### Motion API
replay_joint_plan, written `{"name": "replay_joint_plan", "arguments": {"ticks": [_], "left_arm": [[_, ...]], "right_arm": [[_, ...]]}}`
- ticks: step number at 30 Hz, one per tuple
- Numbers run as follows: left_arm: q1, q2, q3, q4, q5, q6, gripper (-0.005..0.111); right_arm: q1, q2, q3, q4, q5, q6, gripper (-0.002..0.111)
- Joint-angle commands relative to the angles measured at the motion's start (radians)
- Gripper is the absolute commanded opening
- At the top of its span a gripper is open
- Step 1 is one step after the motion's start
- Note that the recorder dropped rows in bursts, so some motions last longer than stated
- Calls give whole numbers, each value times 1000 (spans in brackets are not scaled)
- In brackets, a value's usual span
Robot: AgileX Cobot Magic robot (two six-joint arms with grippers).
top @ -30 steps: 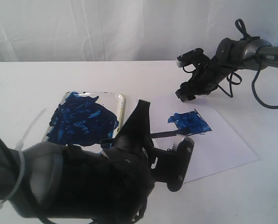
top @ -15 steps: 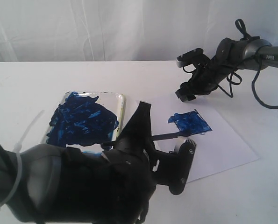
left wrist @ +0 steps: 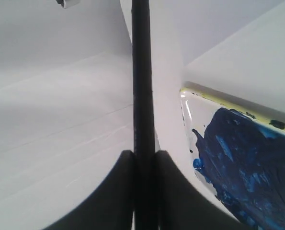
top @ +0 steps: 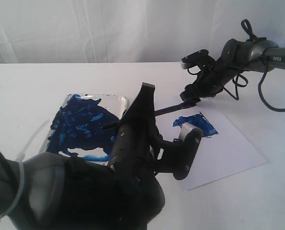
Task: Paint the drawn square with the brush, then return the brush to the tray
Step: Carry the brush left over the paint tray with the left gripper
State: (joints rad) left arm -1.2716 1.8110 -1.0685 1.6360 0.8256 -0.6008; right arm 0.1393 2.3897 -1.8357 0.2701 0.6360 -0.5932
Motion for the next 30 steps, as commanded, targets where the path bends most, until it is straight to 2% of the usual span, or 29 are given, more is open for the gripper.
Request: {"name": "replay_joint_plan", "arguments": {"ticks": [1, 7, 11, 19, 23, 26, 30], "left_arm": [[-8, -18, 9, -26, 37, -7, 0], [-22, -104, 21, -269, 28, 171, 0], [-51, -182, 85, -271, 44, 195, 0], [-53, -279, 159, -339, 260, 191, 0], [6, -331, 173, -405, 258, 163, 0], [86, -358, 173, -462, 244, 163, 0], [219, -367, 173, -458, 136, 165, 0]], "right_arm": [[-1, 43, 21, -66, 44, -16, 60], [-1, 43, 21, -62, 40, -16, 60], [-1, 43, 21, -62, 38, -12, 60], [-1, 43, 21, -62, 38, -12, 60], [-1, 43, 21, -62, 42, -5, 60], [-1, 43, 21, -62, 50, -6, 60], [-1, 43, 21, -62, 55, -6, 60]]}}
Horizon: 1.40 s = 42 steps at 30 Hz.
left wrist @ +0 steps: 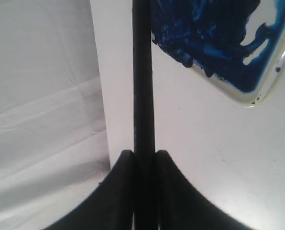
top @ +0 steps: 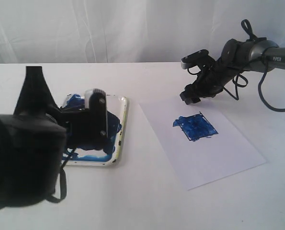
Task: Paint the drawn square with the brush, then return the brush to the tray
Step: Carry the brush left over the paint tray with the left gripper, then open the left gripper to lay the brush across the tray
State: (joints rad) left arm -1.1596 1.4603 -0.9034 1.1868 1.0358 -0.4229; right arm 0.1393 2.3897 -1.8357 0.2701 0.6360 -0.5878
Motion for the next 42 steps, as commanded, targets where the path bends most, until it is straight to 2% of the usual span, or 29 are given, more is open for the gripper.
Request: {"name": "replay_joint_plan", "arguments": {"ticks": [1, 5, 9, 12, 14, 17, 19, 31, 32, 34, 35, 37, 42], "left_arm": [[137, -17, 8, -1, -104, -8, 0], [247, -17, 27, -4, -209, 24, 0], [285, -17, 96, -2, -225, 41, 0], [324, -17, 162, 50, -383, 25, 0], [346, -17, 196, 130, -452, -72, 0], [358, -13, 218, 270, -402, -250, 0], [360, -4, 231, 311, -360, -301, 0], [360, 135, 243, 333, -400, -352, 0], [360, 141, 243, 333, -402, -360, 3], [360, 152, 243, 336, -424, -366, 16], [360, 159, 243, 336, -448, -366, 27], [360, 165, 243, 323, -487, -366, 37], [360, 173, 243, 279, -531, -366, 38]], "right_arm": [[-1, 43, 21, -62, 55, -11, 60], [-1, 43, 21, -62, 55, -11, 60], [-1, 43, 21, -62, 49, -11, 60], [-1, 43, 21, -62, 44, -11, 60], [-1, 43, 21, -62, 47, -11, 60], [-1, 43, 21, -62, 55, -11, 60], [-1, 43, 21, -62, 55, -11, 60], [-1, 43, 21, -62, 51, 1, 60], [-1, 43, 21, -62, 51, 1, 60], [-1, 43, 21, -62, 51, 1, 60], [-1, 43, 21, -62, 51, 1, 60], [-1, 43, 21, -62, 51, 1, 60], [-1, 43, 21, -62, 52, 1, 60]]}}
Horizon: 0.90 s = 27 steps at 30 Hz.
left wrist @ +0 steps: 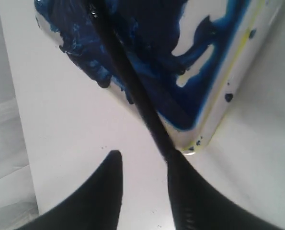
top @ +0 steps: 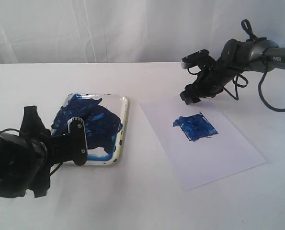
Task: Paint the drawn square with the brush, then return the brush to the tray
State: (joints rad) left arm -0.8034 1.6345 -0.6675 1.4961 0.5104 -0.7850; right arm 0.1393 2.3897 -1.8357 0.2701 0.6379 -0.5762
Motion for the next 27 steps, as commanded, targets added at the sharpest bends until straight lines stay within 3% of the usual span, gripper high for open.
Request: {"name": "replay_joint_plan", "arguments": {"ticks": [1, 3, 6, 10, 16, 20, 25, 27], "left_arm": [[4, -1, 7, -31, -6, -3, 38], [4, -1, 7, -24, -8, -24, 38], [4, -44, -80, 8, 50, -240, 26], [4, -107, -146, -19, 44, -247, 14], [24, -157, -254, -133, 222, -261, 0], [122, -173, -334, -332, 241, -180, 0], [315, -180, -423, -618, 240, 37, 0], [403, -180, -455, -754, 228, 102, 0]], "right_arm": [[-1, 43, 21, -62, 50, -10, 60], [-1, 43, 21, -62, 50, -7, 60], [-1, 33, 19, -62, 39, 1, 60], [-1, 6, 9, -62, 35, 4, 60], [-1, -62, -7, -60, 56, 32, 60], [-1, -130, -7, -55, 56, 81, 60], [-1, -219, -7, -14, 131, 184, 59], [-1, -247, -7, -21, 191, 245, 49]]}}
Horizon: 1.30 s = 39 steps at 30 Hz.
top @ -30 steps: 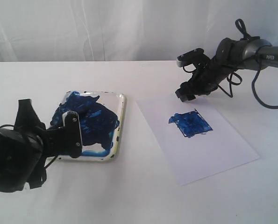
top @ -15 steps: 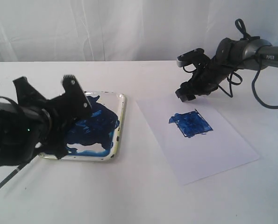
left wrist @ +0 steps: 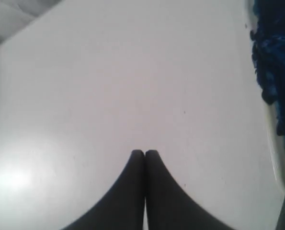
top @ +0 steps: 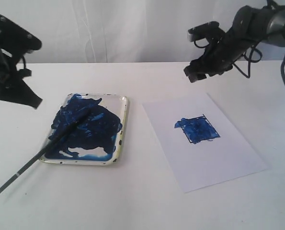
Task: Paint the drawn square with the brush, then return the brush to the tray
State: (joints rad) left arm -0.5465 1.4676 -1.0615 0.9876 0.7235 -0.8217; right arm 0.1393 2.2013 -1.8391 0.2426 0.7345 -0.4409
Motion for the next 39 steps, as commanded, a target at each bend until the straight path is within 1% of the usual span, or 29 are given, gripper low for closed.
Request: {"name": "replay_joint_plan", "arguments": {"ticks": [1, 2, 3, 4, 5, 6, 7, 8, 10, 11, 13, 15, 18, 21, 26, 29, 33, 39], "left_arm": [[197, -13, -79, -331, 1, 182, 0], [236, -13, -91, -405, -8, 237, 0], [282, -11, -106, -493, -20, 296, 0], [356, -11, -126, -653, -38, 415, 0], [400, -11, -129, -714, -47, 476, 0], [458, -11, -133, -786, -51, 536, 0], [488, -11, -133, -819, -51, 564, 0], [532, -11, -133, -847, -35, 591, 0], [583, -11, -133, -865, 11, 622, 0], [596, -11, -133, -881, 40, 669, 0], [596, -11, -133, -913, 54, 763, 0], [596, -11, -133, -1010, 54, 839, 0], [596, -11, -133, -1092, 47, 892, 0], [594, -15, -133, -1079, 85, 910, 0], [594, -75, -92, -1076, 85, 914, 0], [594, -131, -54, -1042, 85, 908, 0], [594, -209, -17, -1041, 85, 895, 0], [594, -295, 3, -1041, 123, 886, 0]], "right_arm": [[-1, -70, -3, 7, 136, 123, 40], [-1, -77, -3, 7, 174, 130, 31], [-1, -86, -3, 7, 226, 130, 20], [-3, -96, -3, 7, 317, 138, 0], [-6, -98, -3, 7, 363, 170, 0], [-15, -98, -3, 7, 441, 238, 0], [-24, -98, 1, 7, 481, 265, 0], [-40, -105, 15, 6, 487, 273, 0], [-62, -137, 71, 2, 487, 291, 0], [-73, -170, 111, -27, 487, 311, 0], [-73, -204, 154, -83, 487, 315, 0], [-73, -247, 206, -118, 473, 315, 0], [-73, -307, 284, -116, 433, 313, 0], [-73, -412, 427, -116, 362, 313, 0], [-73, -541, 569, -135, 315, 308, 0], [-73, -616, 628, -135, 302, 308, 0], [-81, -708, 699, -157, 294, 313, 0], [-146, -769, 757, -149, 303, 311, 0]]}}
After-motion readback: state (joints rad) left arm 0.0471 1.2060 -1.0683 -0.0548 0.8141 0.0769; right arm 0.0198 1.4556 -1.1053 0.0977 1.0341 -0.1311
